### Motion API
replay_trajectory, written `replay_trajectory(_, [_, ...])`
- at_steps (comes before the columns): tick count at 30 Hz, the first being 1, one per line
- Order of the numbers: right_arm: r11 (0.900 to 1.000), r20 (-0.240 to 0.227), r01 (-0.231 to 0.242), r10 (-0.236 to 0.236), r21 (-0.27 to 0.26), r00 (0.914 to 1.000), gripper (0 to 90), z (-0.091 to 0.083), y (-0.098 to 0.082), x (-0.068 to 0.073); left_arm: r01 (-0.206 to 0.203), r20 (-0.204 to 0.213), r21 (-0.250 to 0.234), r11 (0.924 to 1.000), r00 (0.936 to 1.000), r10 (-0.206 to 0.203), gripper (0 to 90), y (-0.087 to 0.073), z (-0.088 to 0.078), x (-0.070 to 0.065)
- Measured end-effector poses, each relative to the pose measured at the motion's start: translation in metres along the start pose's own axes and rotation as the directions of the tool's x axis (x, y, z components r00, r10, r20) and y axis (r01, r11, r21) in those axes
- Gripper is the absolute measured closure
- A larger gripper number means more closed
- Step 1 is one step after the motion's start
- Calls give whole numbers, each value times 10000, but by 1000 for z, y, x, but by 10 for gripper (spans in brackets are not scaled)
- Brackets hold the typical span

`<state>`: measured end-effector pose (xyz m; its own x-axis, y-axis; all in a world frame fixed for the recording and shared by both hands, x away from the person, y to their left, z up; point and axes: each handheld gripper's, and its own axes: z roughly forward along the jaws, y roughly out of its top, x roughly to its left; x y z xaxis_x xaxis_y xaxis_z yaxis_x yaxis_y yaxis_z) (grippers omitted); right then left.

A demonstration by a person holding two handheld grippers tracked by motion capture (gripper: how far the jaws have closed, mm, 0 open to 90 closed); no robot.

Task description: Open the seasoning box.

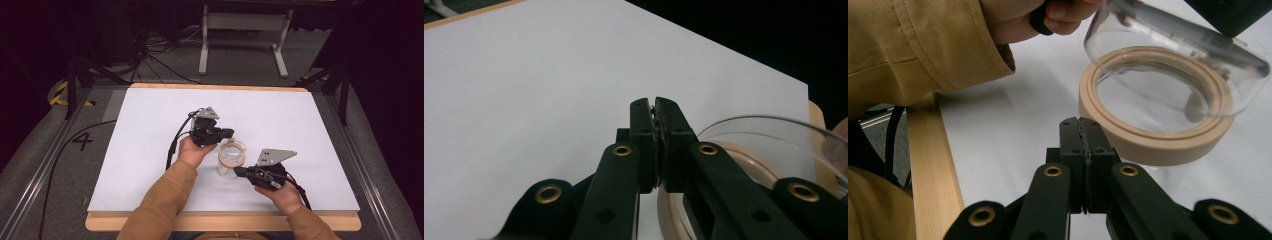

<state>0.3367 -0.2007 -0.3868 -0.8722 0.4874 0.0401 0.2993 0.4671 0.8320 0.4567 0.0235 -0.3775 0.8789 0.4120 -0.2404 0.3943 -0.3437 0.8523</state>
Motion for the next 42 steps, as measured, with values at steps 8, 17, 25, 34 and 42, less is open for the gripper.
replay_trajectory(8, [9949, -153, -660, 650, -764, 9978, 896, -5, 2, -9, 46, 2, 32, 10000, 10000, -46, 871, 0, 0, 1])
replay_trajectory(17, [9920, -171, -688, 673, -1062, 9976, 896, -8, 2, -13, 77, -131, -276, 9996, 9999, -81, 862, 0, -12, 0])
replay_trajectory(25, [9933, -115, -310, 300, -1112, 9995, 896, -8, 6, -14, -43, -559, -752, 9972, 9984, 1, 862, 0, -44, -6])
replay_trajectory(34, [9913, 10, 311, -312, -1276, 9995, 896, -10, 17, -20, -166, -1126, -751, 9970, 9936, 80, 862, -10, -77, -14])
replay_trajectory(42, [9853, -165, 486, -520, -1639, 9985, 896, -11, 30, -30, -38, -1518, -781, 9969, 9884, -82, 859, -23, -101, -18])
